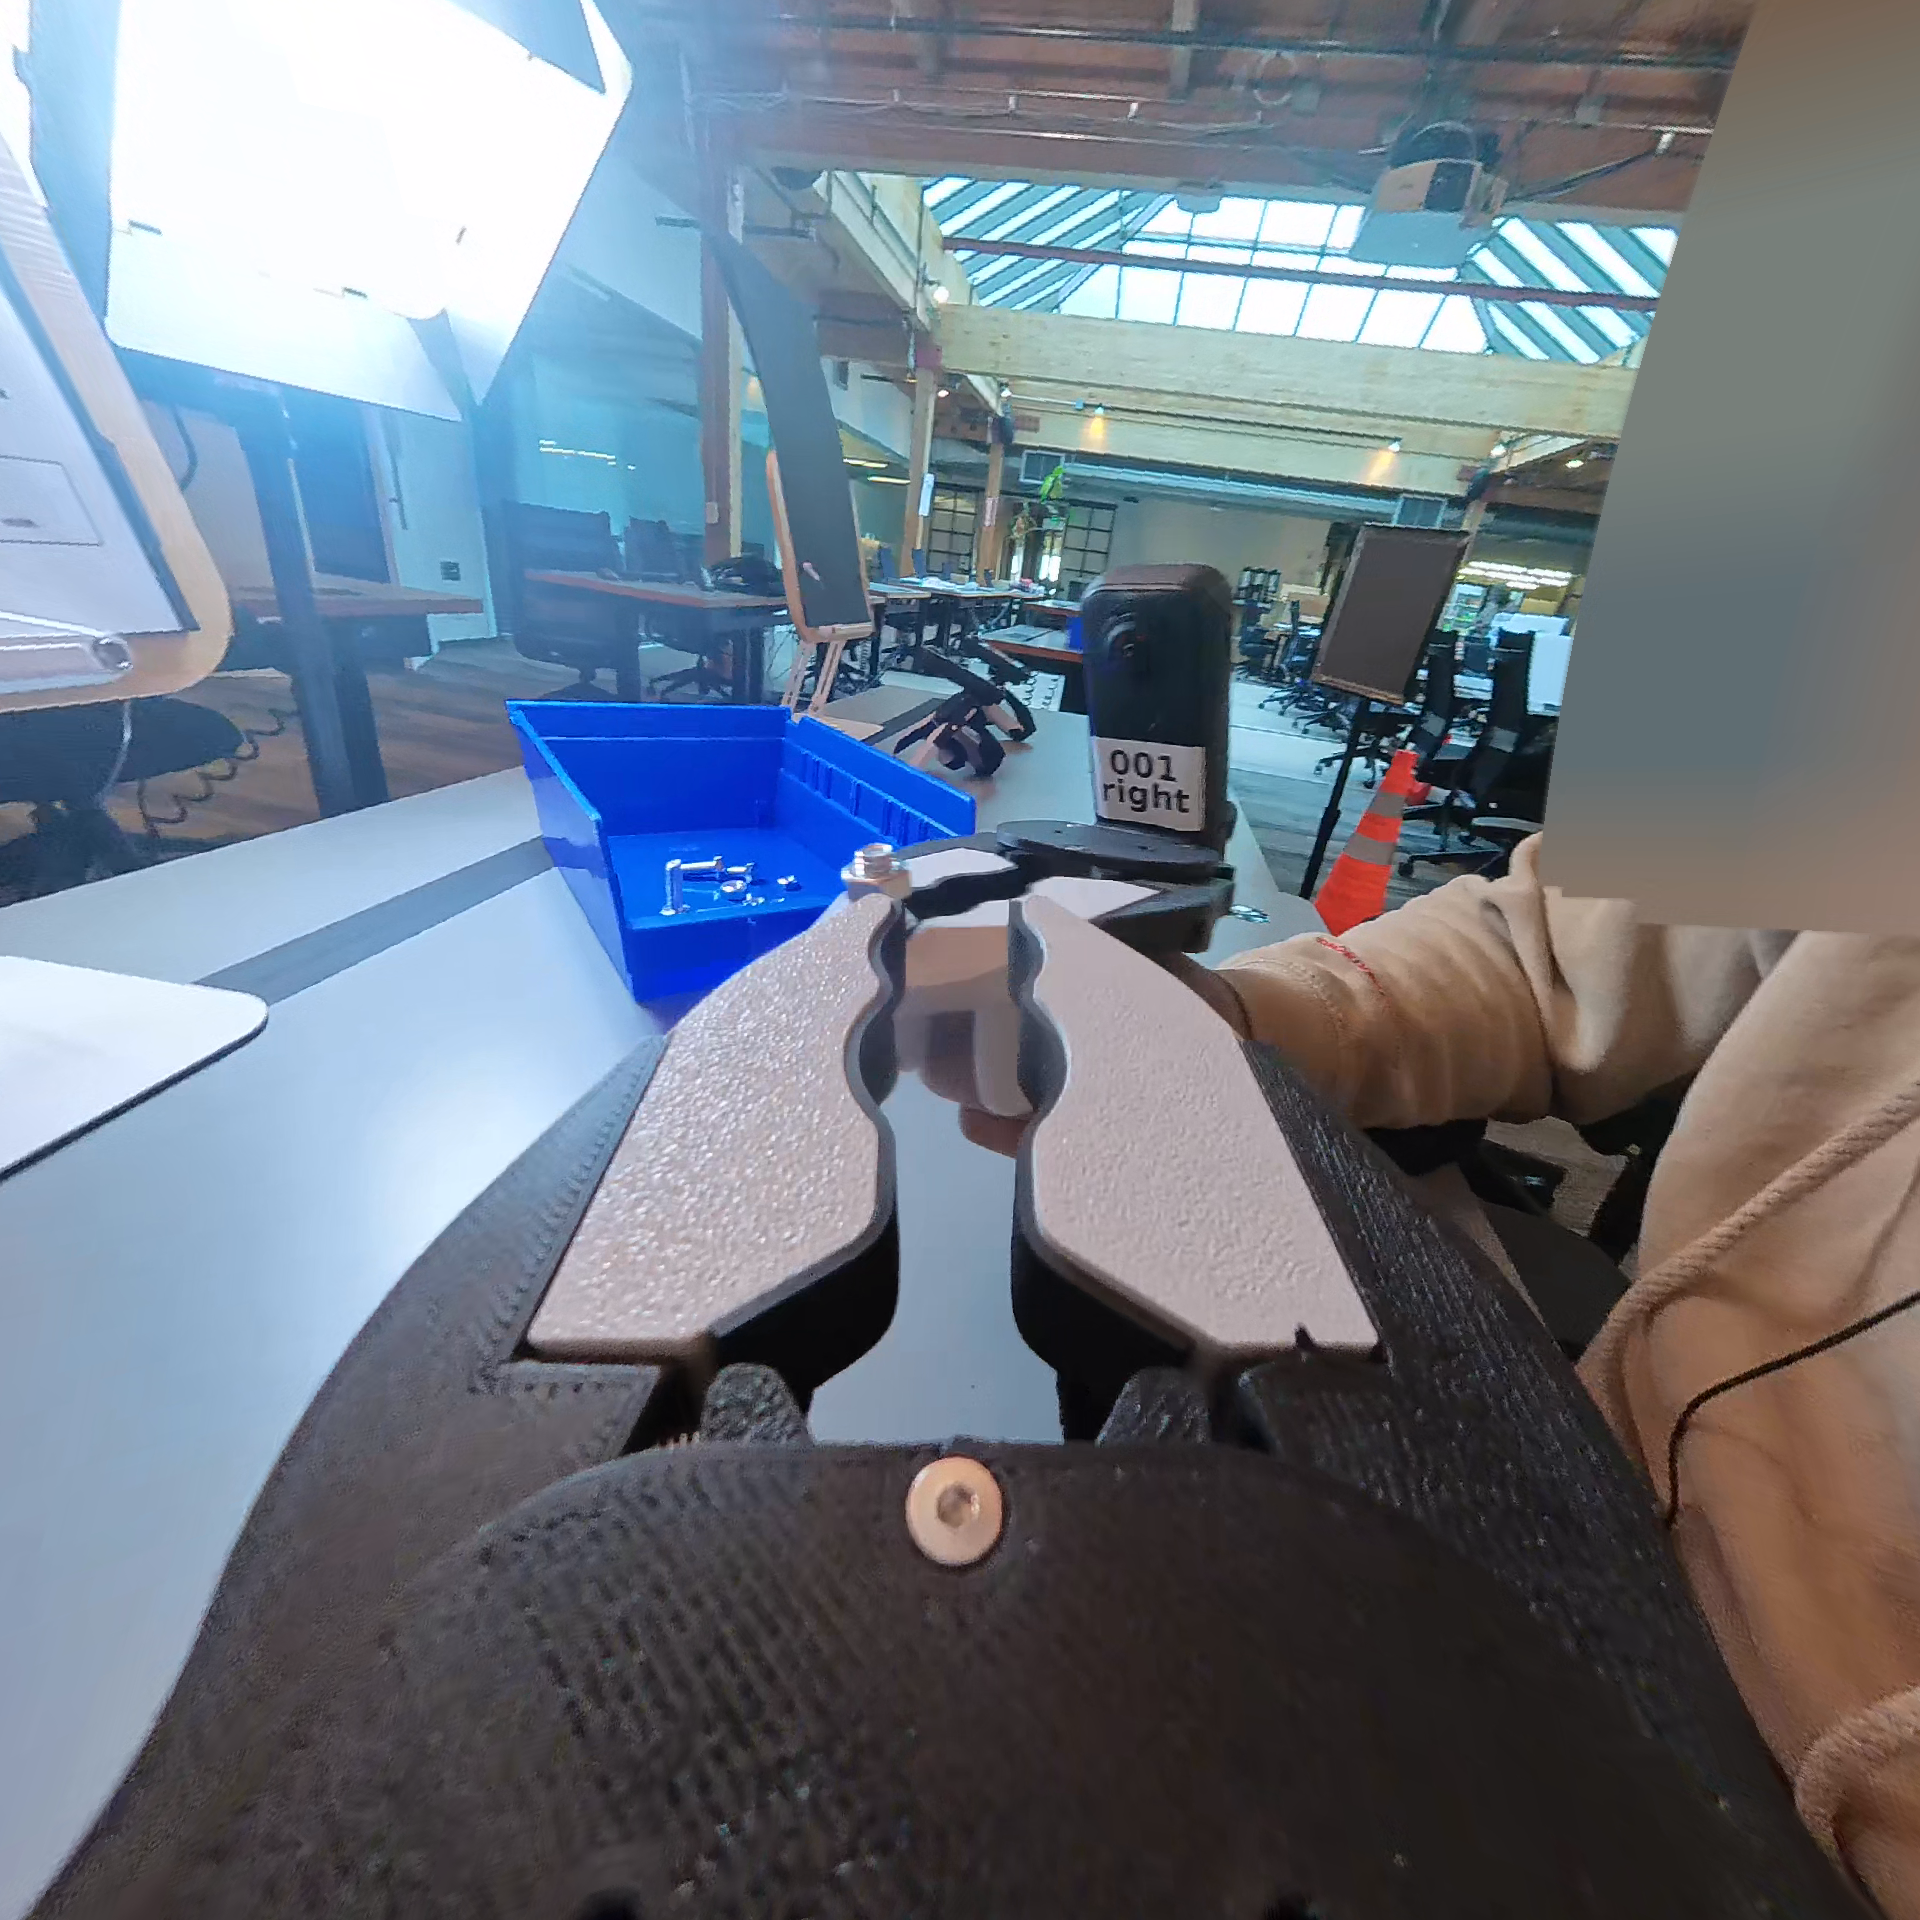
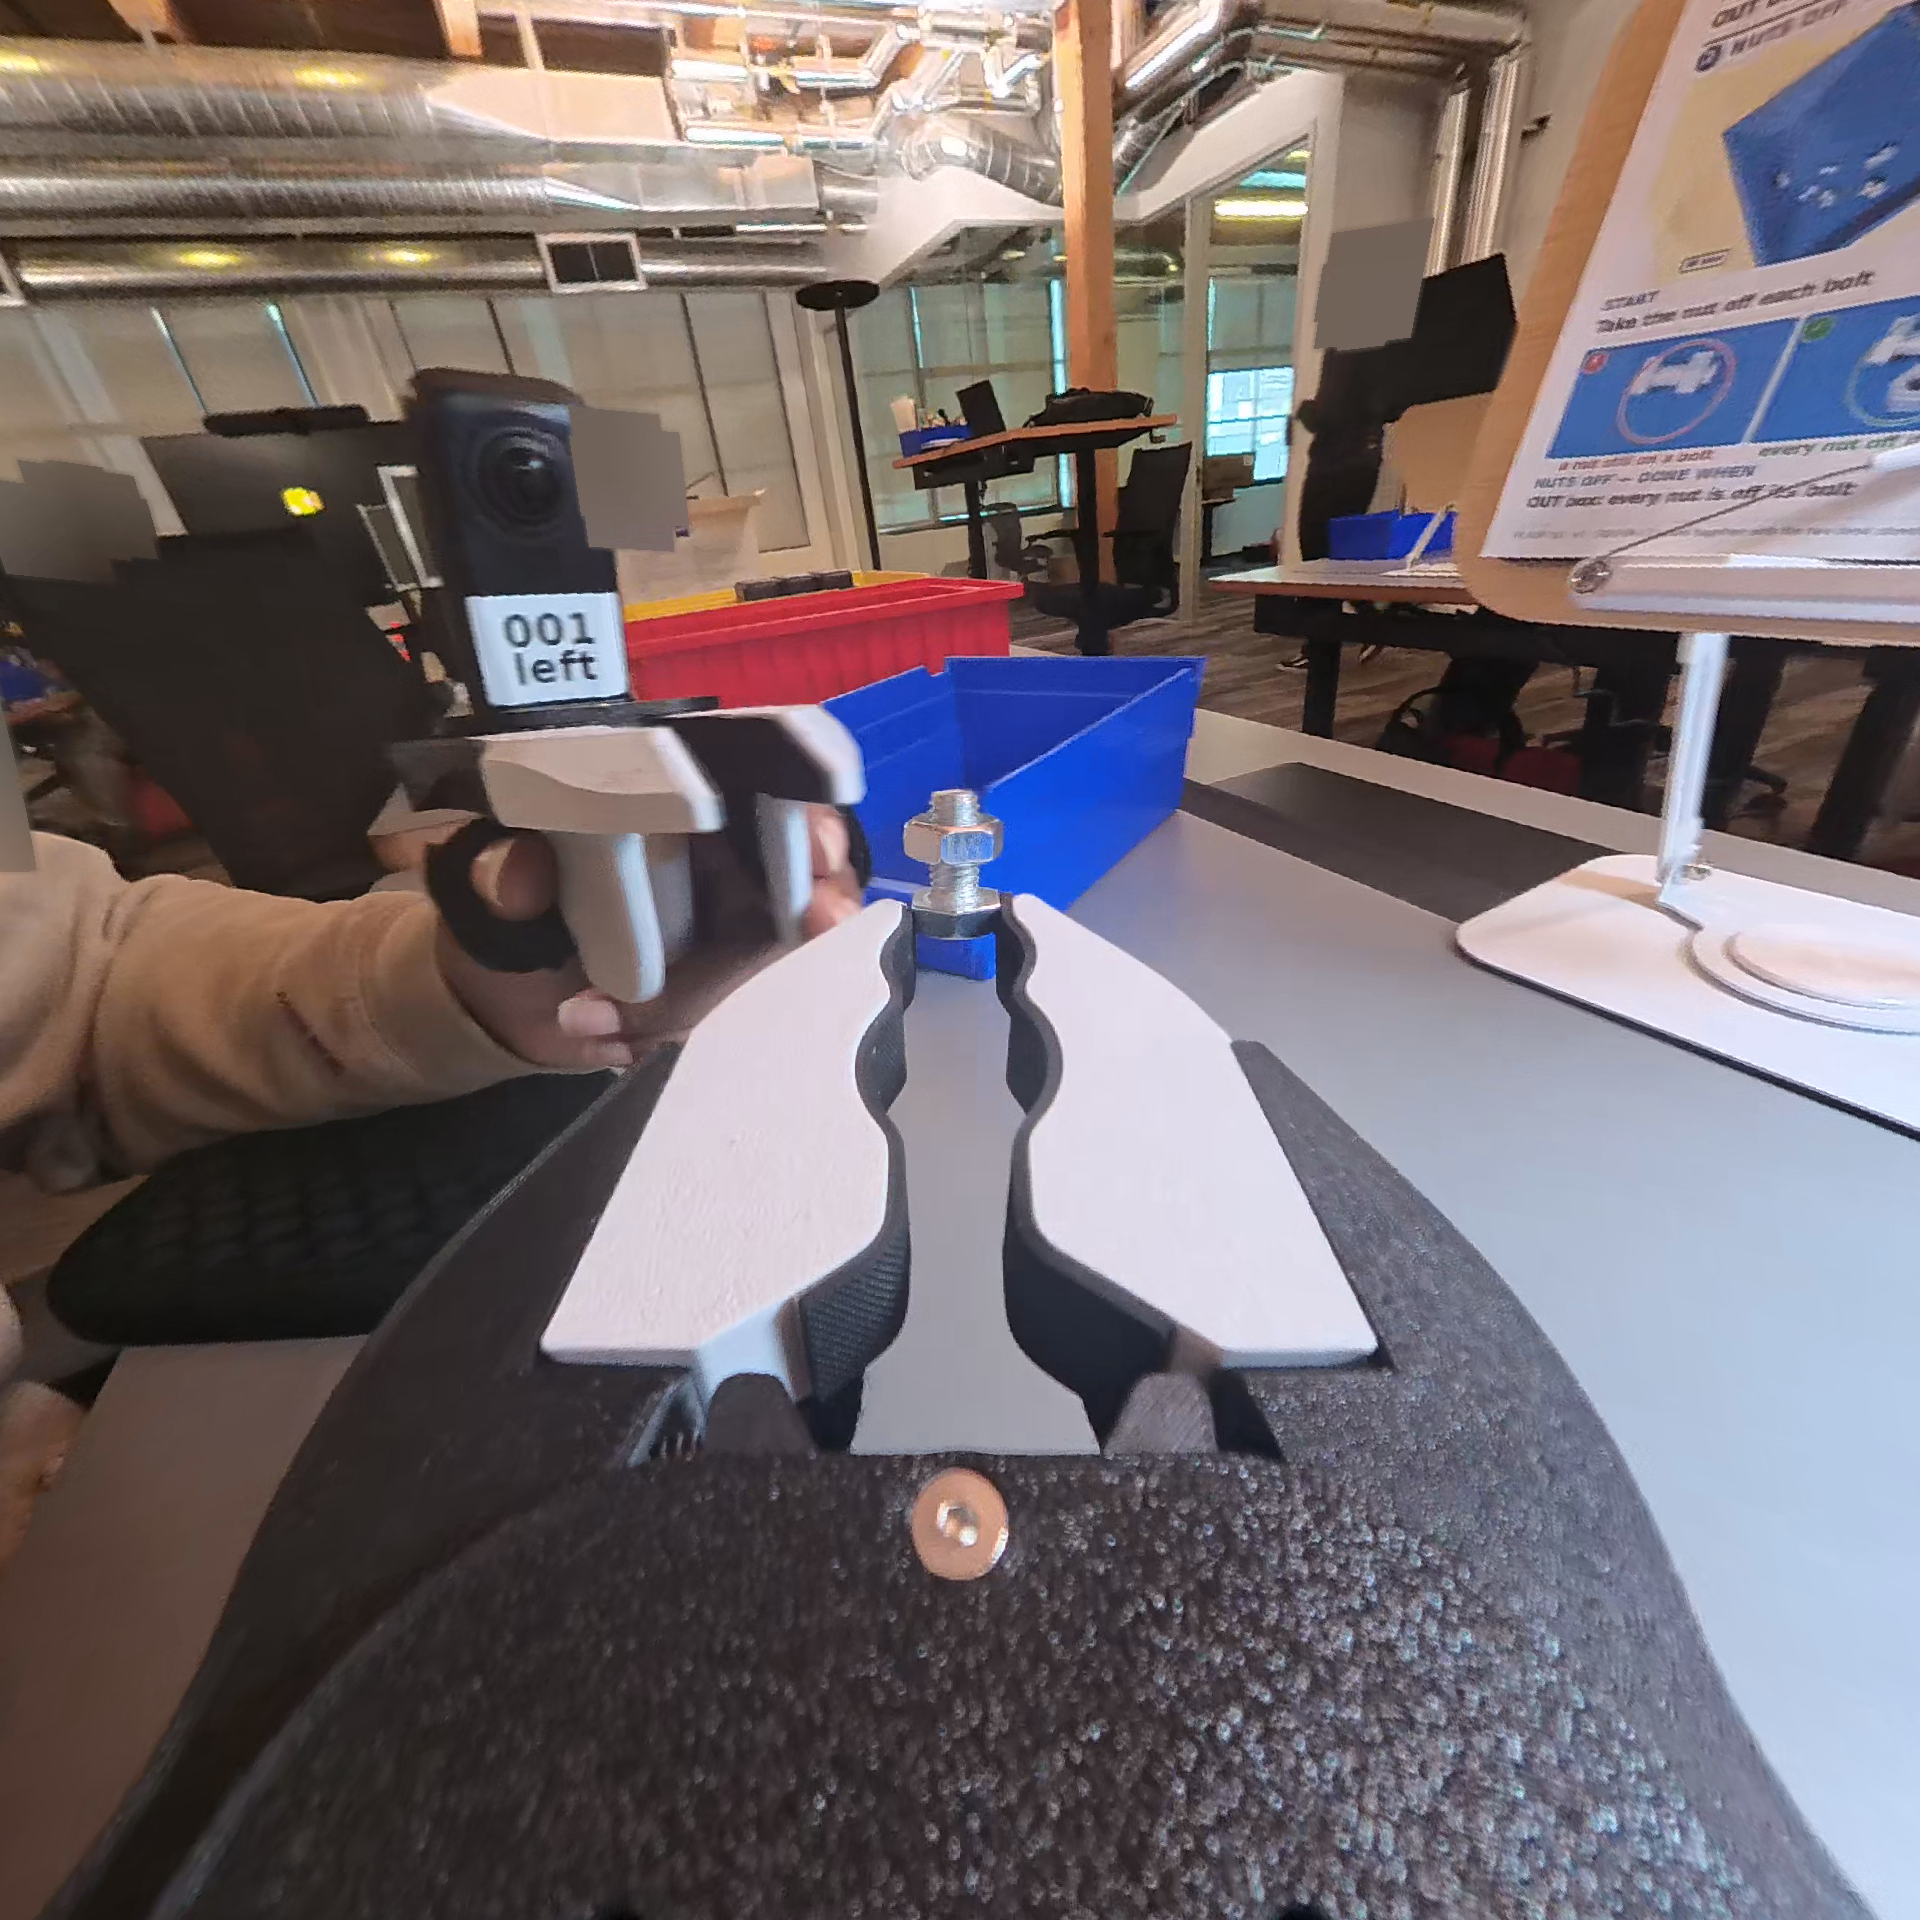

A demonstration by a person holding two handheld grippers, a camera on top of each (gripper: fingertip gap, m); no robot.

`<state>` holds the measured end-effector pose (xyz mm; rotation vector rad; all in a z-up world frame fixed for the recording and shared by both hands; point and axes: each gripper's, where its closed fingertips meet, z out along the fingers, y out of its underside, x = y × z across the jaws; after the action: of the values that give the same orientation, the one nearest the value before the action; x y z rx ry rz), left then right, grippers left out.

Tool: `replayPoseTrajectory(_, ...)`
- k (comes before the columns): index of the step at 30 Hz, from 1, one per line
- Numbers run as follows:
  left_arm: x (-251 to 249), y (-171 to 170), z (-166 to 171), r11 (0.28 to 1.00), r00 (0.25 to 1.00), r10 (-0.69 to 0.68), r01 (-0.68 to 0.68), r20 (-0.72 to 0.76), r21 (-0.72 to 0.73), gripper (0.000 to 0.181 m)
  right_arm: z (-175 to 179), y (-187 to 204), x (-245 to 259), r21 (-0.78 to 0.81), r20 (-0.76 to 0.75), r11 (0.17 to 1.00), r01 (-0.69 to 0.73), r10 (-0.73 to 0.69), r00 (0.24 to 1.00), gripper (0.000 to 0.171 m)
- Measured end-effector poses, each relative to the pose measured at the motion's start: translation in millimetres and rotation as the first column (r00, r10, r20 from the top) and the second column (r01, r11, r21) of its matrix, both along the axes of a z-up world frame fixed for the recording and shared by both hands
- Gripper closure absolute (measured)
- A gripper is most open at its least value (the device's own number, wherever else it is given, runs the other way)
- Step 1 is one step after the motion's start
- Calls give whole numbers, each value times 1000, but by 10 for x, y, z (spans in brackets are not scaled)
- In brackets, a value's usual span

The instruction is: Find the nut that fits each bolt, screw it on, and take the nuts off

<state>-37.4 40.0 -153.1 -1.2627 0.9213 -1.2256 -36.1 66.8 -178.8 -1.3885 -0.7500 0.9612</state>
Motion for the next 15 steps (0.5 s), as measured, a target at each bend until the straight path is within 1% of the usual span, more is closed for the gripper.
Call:
replayPoseTrajectory(2,31,37,-63,1000,1000,13,-13,-29,-18,153,-18,-87,-89,9,6,999,-45,45,999,157)
replayPoseTrajectory(4,61,28,-108,1000,999,7,-8,-49,-24,149,-31,-155,-160,19,16,997,-80,79,997,157)
replayPoseTrajectory(6,73,-26,-108,1000,998,-21,20,-60,-15,155,-26,-157,-163,20,11,996,-83,83,997,157)
replayPoseTrajectory(7,64,-38,-94,1000,998,-29,28,-60,-15,153,-17,-123,-132,11,0,998,-67,67,998,157)
replayPoseTrajectory(8,41,-86,-63,998,997,-64,64,-47,-2,170,-18,-55,-78,-12,-14,999,-35,35,999,157)
replayPoseTrajectory(9,18,-108,-18,997,997,-78,79,-21,1,172,-23,2,-28,-37,-28,999,-19,18,999,157)
replayPoseTrajectory(12,-4,-47,-10,999,999,-36,36,-25,14,165,-35,45,21,-51,-36,999,-12,10,999,157)
replayPoseTrajectory(15,12,37,-66,1000,999,4,-5,-33,-17,153,-63,-96,-124,-21,-11,997,-77,77,997,157)
